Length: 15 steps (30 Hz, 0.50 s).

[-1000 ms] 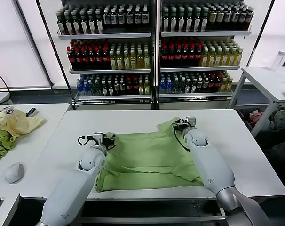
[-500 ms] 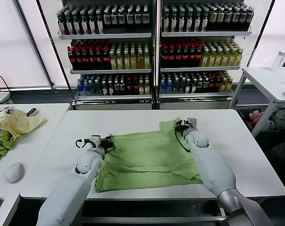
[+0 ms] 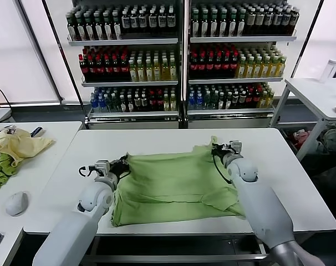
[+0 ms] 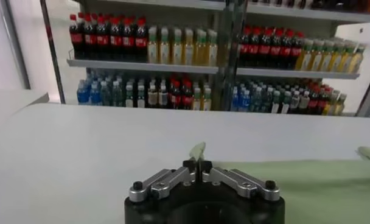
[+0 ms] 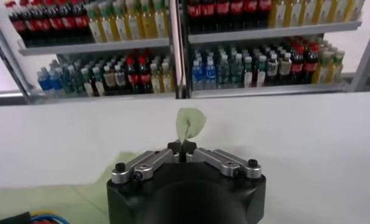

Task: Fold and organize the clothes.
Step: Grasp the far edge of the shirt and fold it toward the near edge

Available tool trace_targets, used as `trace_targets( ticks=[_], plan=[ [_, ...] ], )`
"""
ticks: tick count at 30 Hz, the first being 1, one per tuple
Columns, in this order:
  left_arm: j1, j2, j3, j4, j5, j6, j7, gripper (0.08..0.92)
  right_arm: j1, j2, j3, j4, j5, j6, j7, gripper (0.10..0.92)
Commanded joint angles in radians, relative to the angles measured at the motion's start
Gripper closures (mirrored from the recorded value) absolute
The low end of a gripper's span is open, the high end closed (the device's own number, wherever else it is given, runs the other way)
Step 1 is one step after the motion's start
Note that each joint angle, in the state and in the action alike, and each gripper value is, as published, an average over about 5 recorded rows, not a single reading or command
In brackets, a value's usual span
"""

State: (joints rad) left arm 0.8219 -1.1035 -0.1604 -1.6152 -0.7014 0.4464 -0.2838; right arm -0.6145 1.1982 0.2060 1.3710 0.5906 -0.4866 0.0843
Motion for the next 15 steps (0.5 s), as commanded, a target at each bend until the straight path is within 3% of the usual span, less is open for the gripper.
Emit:
trace_targets(
  ticks=[1,15],
  plan=[
    [0.176,0.045,-0.068,-0.231,-0.014,-0.004,0.008,0.902,-0.180,-0.088,0.061,0.295,0.019,0.000,0.007,0.902],
    [0.357,0.076,-0.122,-0.365,0.064,0.003,0.040,0.902,-0.452,-0.135,0.147,0.527,-0.018,-0.020,0.043,0.902]
  ],
)
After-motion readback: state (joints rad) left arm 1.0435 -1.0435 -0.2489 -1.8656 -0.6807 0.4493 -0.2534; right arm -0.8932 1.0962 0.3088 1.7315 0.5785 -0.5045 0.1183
